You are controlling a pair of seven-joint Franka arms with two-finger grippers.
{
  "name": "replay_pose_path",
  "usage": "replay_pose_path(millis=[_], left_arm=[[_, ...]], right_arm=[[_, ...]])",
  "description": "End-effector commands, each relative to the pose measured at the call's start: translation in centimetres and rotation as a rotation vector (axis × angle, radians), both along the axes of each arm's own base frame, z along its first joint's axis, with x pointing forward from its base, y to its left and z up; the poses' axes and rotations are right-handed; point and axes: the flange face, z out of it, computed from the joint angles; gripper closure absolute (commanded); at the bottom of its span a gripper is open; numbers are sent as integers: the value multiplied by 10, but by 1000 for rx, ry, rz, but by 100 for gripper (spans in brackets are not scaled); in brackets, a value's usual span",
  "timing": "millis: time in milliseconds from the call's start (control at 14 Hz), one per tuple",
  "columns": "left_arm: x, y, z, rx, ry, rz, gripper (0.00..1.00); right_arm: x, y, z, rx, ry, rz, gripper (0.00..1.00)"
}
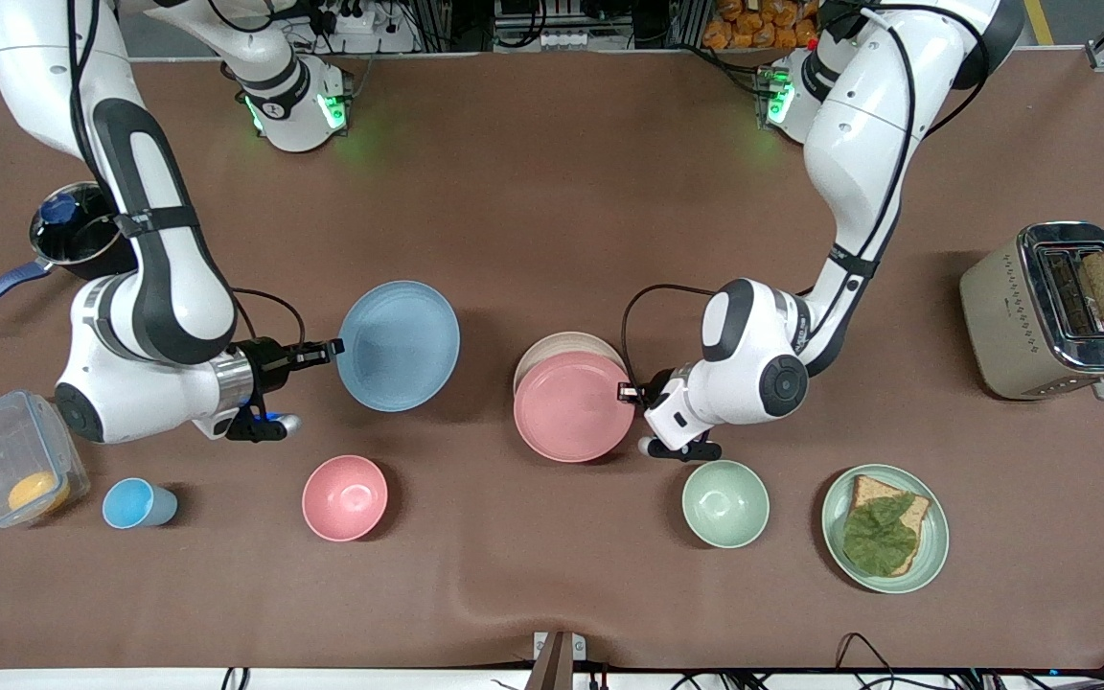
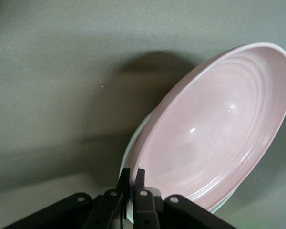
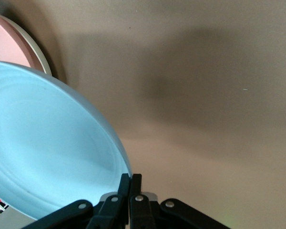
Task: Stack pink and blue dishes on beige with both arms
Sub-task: 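Lower the pink plate onto the beige plate and open the left gripper, then lower the blue plate onto the pink plate and open the right gripper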
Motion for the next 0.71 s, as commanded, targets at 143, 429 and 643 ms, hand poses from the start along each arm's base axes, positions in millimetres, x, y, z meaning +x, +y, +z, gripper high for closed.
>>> replay_pose_path(millis=[143,429,643], left_arm=[[-15,-6,1,-12,65,-15,100],[-24,-1,-8,9,126,-36,14],[-15,2,16,-4,89,-29,0]], right_arm=[[2,4,6,20,8,-8,100],[2,7,5,21,10,-5,100],[1,13,6,24,10,0,100]])
